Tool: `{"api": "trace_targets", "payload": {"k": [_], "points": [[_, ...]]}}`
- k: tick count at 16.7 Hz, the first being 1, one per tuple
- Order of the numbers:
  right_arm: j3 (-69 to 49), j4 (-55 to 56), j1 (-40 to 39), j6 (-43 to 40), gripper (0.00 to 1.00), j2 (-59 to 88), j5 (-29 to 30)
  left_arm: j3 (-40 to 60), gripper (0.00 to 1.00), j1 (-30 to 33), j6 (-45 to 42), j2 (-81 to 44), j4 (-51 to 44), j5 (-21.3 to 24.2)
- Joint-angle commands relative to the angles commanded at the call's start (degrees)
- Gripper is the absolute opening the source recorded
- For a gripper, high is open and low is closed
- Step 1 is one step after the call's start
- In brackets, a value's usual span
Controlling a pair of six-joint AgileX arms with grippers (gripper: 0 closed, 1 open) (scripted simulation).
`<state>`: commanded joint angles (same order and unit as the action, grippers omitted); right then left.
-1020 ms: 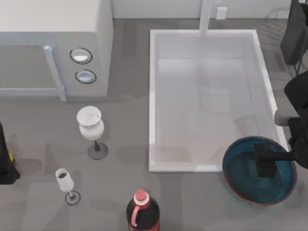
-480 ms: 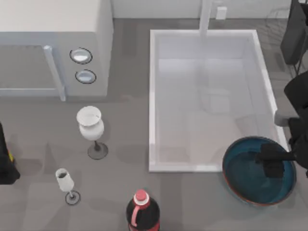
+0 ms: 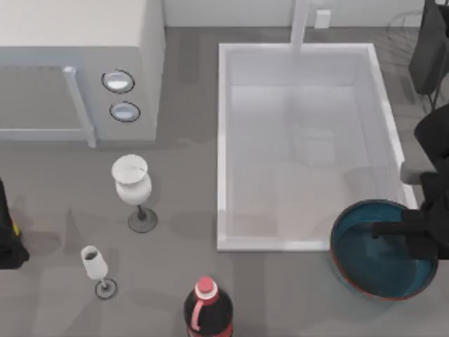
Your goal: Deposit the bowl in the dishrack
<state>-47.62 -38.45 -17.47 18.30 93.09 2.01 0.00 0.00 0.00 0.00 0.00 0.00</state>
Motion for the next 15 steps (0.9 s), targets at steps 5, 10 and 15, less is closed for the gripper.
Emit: {"api": "trace_targets", "payload": {"k": [5,10,15], "points": [[0.0,0.0,0.0,0.0,0.00,0.0,0.0,0.0,1.00,0.0,0.0,0.0,0.0,0.0],[-0.9,-0.9,-0.1,0.0,0.00,-0.1,0.0,0.0,1.00,0.0,0.0,0.0,0.0,0.0],[-12.8,-13.7,0.0,0.1,0.00,-0.8,0.1,0.0,1.00,0.0,0.0,0.0,0.0,0.0]]}}
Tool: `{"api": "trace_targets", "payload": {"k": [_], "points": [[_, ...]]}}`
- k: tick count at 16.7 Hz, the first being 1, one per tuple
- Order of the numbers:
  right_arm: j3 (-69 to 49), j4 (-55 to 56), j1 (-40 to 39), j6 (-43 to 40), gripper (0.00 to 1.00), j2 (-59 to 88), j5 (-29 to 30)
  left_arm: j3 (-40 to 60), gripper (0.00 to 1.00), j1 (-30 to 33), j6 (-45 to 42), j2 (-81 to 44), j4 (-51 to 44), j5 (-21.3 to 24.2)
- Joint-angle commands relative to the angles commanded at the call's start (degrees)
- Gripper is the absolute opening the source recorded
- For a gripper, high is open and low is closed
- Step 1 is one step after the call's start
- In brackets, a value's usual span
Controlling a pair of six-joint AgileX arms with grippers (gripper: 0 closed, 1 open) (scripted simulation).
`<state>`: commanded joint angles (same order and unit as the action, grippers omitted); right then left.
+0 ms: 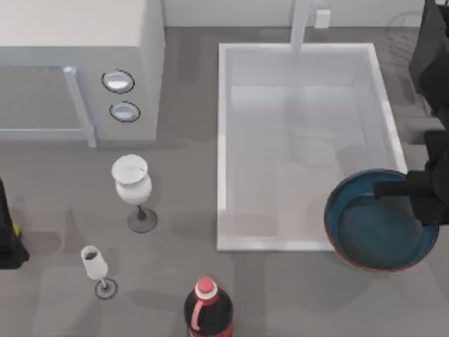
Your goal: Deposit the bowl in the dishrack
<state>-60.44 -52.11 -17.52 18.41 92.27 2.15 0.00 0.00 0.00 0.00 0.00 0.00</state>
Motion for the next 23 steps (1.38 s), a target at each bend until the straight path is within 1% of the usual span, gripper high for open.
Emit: {"api": "trace_targets", "payload": {"k": [6,8,10,17,20,23], "points": [[-20.2,-25.4,0.3,-0.4,0.00,-3.1,-0.1,0.0,1.00,0.0,0.0,0.0,0.0,0.0],[-25.1,-30.4,0.5,-0.6,0.00,-4.4,-0.2,0.0,1.00,0.0,0.0,0.0,0.0,0.0],[-27.7,-33.0,0.6,-0.8,0.00,-5.3,-0.2,0.0,1.00,0.0,0.0,0.0,0.0,0.0],[-27.7,-32.5,0.9,-0.9,0.00,-5.6,-0.6,0.0,1.00,0.0,0.0,0.0,0.0,0.0],[-26.5,-27.3,4.9,-2.2,0.00,-8.0,-3.5,0.0,1.00,0.0,0.0,0.0,0.0,0.0],[-23.9,-17.3,12.3,-4.3,0.00,-11.7,-8.5,0.0,1.00,0.0,0.0,0.0,0.0,0.0]]}}
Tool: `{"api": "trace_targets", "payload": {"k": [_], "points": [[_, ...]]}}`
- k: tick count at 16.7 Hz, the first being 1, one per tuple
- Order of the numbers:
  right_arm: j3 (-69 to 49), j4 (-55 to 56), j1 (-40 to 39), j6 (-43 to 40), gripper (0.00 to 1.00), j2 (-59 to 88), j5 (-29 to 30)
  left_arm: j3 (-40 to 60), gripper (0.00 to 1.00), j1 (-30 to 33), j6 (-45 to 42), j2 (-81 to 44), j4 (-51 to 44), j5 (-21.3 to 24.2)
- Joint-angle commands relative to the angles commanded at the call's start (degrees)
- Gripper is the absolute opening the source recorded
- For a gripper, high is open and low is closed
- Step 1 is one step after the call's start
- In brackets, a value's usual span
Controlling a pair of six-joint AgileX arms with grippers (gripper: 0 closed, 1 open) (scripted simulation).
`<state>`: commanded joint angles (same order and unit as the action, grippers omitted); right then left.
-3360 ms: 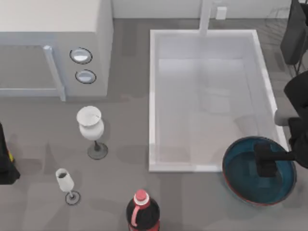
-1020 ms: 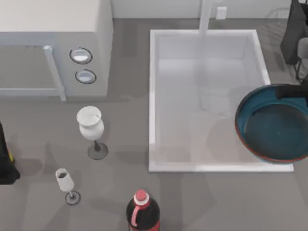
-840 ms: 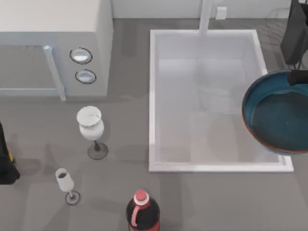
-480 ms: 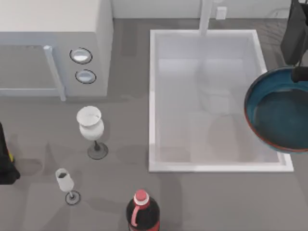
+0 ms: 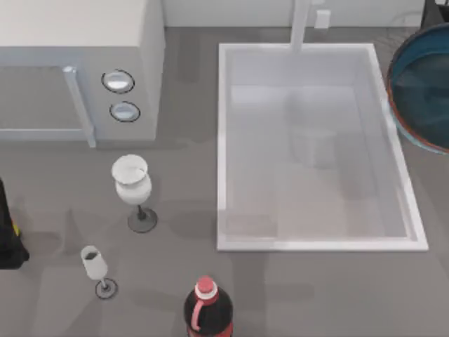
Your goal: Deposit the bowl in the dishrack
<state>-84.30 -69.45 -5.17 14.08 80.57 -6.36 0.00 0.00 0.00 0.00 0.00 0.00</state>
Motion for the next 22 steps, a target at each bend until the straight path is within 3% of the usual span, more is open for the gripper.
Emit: {"api": "trace_targets", "payload": {"k": [12,16,22], "points": [[16.6,55.2,36.5,-11.7,0.00,-20.5,-25.4,0.0,1.00,0.0,0.0,0.0,0.0,0.0],[18.6,61.0,41.4,-13.1,0.00,-23.9,-28.9,0.0,1.00,0.0,0.0,0.0,0.0,0.0],[18.4,61.7,41.0,-13.0,0.00,-22.9,-28.6,0.0,1.00,0.0,0.0,0.0,0.0,0.0]]}}
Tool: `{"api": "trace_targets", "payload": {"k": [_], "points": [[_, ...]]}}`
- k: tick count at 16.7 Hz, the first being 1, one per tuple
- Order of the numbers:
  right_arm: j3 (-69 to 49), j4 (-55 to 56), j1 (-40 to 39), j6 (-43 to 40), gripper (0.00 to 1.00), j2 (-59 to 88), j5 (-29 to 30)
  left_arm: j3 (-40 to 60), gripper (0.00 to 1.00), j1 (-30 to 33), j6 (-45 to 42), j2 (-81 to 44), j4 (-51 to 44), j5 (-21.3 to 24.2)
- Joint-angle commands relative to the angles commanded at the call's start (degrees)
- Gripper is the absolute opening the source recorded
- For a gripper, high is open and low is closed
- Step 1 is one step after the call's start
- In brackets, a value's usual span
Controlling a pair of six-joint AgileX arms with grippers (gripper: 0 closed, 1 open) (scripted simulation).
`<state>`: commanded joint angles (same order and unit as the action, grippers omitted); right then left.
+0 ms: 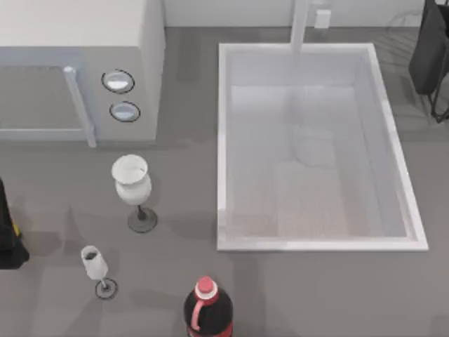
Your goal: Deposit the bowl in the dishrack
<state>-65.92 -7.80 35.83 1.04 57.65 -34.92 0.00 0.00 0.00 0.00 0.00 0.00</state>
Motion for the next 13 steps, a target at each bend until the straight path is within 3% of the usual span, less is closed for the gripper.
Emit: {"api": "trace_targets", "payload": {"k": [5,13], "points": [[1.0,12.1,-3.4,0.0,0.00,11.4,4.1,0.0,1.00,0.0,0.0,0.0,0.0,0.0],[7.2,45.9,-14.2,-0.2,0.00,37.9,15.0,0.0,1.00,0.0,0.0,0.0,0.0,0.0]]}}
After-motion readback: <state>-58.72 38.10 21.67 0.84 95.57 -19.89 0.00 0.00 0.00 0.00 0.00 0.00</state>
